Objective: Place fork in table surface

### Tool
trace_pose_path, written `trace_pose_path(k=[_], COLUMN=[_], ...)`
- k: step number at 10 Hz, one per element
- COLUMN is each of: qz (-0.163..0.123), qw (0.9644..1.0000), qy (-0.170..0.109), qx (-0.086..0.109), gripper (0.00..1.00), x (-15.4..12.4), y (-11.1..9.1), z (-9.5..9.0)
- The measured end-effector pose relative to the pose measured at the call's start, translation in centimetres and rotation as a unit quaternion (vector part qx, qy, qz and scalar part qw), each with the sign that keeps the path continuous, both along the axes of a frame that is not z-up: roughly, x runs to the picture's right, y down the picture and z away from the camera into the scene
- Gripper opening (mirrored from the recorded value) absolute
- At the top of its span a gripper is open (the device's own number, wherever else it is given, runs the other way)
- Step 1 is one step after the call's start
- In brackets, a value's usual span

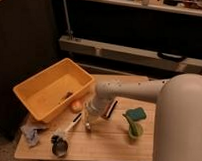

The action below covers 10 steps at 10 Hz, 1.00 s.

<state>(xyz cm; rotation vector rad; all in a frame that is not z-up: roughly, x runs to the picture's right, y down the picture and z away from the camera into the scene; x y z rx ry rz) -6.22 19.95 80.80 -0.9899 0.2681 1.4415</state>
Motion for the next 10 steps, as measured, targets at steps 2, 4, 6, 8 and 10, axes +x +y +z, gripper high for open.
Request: trace_pose_path(k=[2, 4, 6, 8, 10], qz=[0.001, 0.002, 0.000, -0.005, 0.004], qw=[1.0000, 0.9999, 0.9998, 0.9998, 0.9999], qy=[0.004, 0.011, 0.014, 0.013, 0.015], qx=[-0.006, -0.012, -0.016, -0.014, -0.002], gripper=[0.67, 0.80, 0.80, 0.80, 0.80], x=[0.0, 0.2, 0.4, 0.0, 0.6], y=[0.4, 0.8, 0.9, 0.1, -1.7], z=[0.2, 0.3, 0.1, -0.6, -2.1])
